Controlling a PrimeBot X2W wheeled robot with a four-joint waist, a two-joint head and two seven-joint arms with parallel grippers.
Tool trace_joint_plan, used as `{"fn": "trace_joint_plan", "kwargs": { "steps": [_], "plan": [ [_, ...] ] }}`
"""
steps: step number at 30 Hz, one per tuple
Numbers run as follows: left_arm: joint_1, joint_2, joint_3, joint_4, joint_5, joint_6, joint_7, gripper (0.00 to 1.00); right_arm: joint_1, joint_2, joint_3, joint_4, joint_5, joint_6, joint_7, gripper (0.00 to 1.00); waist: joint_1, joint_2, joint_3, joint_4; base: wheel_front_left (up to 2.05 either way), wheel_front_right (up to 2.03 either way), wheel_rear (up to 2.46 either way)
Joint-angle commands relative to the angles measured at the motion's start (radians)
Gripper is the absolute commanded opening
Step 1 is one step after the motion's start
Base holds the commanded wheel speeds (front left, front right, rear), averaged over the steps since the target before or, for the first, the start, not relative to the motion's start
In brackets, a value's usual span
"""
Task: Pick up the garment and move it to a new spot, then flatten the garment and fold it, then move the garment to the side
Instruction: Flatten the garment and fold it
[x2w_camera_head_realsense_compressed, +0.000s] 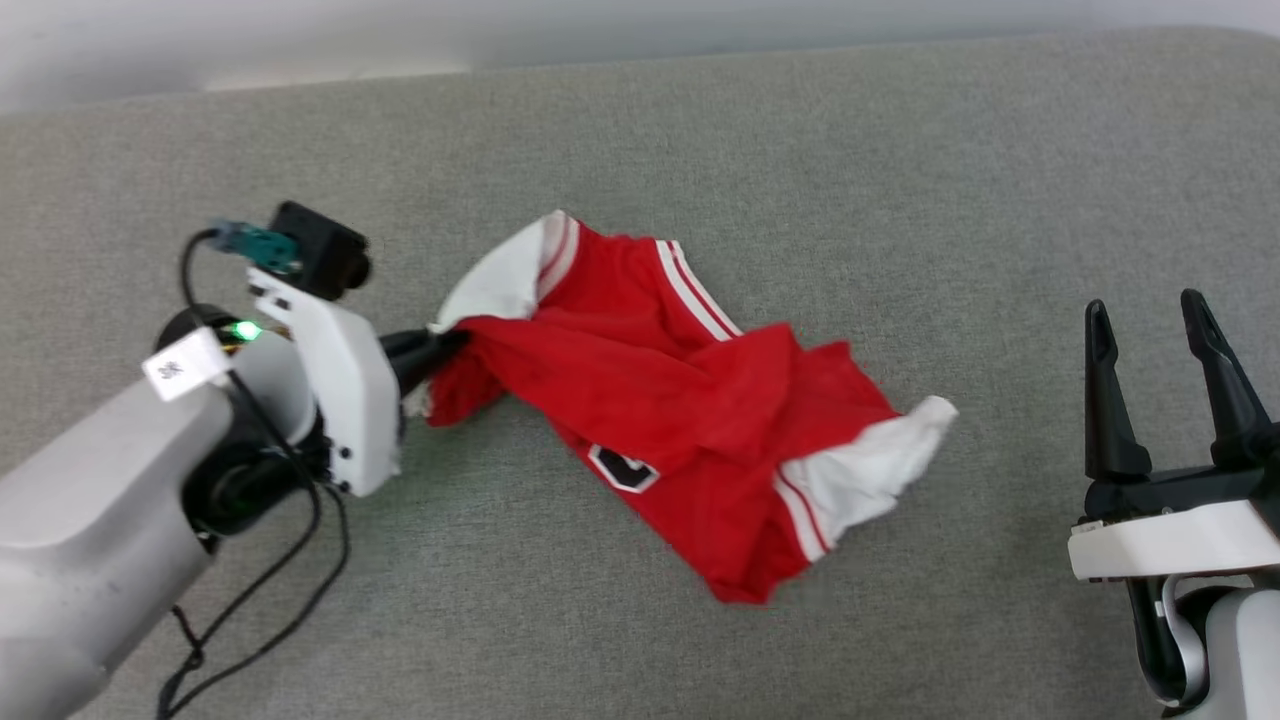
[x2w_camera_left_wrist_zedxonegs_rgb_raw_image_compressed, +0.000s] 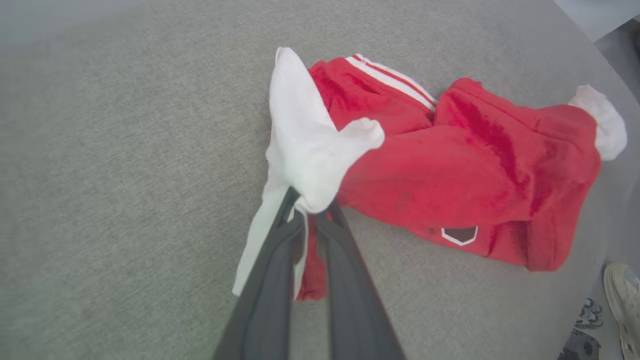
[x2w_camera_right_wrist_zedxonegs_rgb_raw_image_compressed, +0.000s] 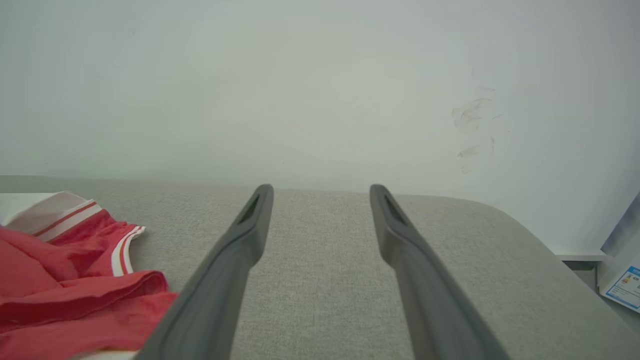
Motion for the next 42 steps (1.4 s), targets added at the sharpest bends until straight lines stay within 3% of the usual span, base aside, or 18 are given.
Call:
{"fn": "trace_joint_plan", "kwargs": {
  "steps": [1, 11, 18, 19, 20, 24, 28, 32, 36, 42],
  "plan": [
    [0.008, 0.009, 0.01, 0.023, 0.006, 0.004, -0.014, 0.0, -0.008, -0.004, 0.0, -0.003, 0.0, 0.0, -0.002, 1.0, 0.0, 0.0, 0.011, -0.007, 0.0, 0.0, 0.0],
    [-0.013, 0.031, 0.035, 0.344, 0.051, 0.016, -0.12, 0.0, -0.034, -0.003, 0.003, -0.003, 0.003, 0.0, -0.002, 1.0, 0.0, 0.0, 0.06, -0.04, 0.0, 0.0, 0.0],
    [-0.019, -0.004, 0.018, 0.521, 0.083, 0.01, -0.173, 0.0, -0.037, -0.002, -0.002, 0.002, -0.002, 0.0, -0.002, 1.0, 0.0, 0.0, 0.065, -0.046, 0.0, 0.0, 0.0],
    [-0.021, -0.014, 0.018, 0.535, 0.088, 0.006, -0.187, 0.33, -0.033, -0.002, -0.005, 0.003, -0.004, 0.0, -0.002, 1.0, 0.0, 0.0, 0.061, -0.044, 0.0, 0.0, 0.0],
    [-0.026, -0.02, 0.013, 0.544, 0.101, 0.003, -0.204, 1.0, -0.028, -0.001, -0.008, 0.004, -0.006, 0.0, -0.002, 1.0, 0.0, 0.0, 0.055, -0.04, 0.0, 0.0, 0.0],
    [-0.056, -0.035, -0.01, 0.553, 0.148, -0.006, -0.248, 1.0, -0.008, 0.003, -0.015, 0.008, -0.008, 0.0, -0.002, 1.0, 0.0, 0.0, 0.023, -0.023, 0.0, 0.0, 0.0],
    [-0.113, -0.014, -0.035, 0.465, 0.21, -0.007, -0.26, 1.0, 0.02, 0.009, -0.021, 0.011, -0.008, 0.0, -0.002, 1.0, 0.0, 0.0, -0.028, 0.01, 0.0, 0.0, 0.0],
    [-0.15, -0.009, -0.041, 0.341, 0.241, 0.022, -0.253, 1.0, 0.03, 0.011, -0.022, 0.01, -0.008, 0.0, -0.002, 1.0, 0.0, 0.0, -0.05, 0.029, 0.0, 0.0, 0.0],
    [-0.176, -0.008, -0.045, 0.201, 0.226, 0.034, -0.183, 1.0, 0.032, 0.009, -0.016, 0.01, -0.009, 0.0, -0.002, 1.0, 0.0, 0.0, -0.06, 0.036, 0.0, 0.0, 0.0],
    [-0.214, -0.003, -0.077, 0.045, 0.166, 0.024, 0.02, 1.0, 0.022, 0.001, -0.003, 0.005, -0.004, 0.0, -0.002, 1.0, 0.0, 0.0, -0.059, 0.027, 0.0, 0.0, 0.0]
  ]
}}
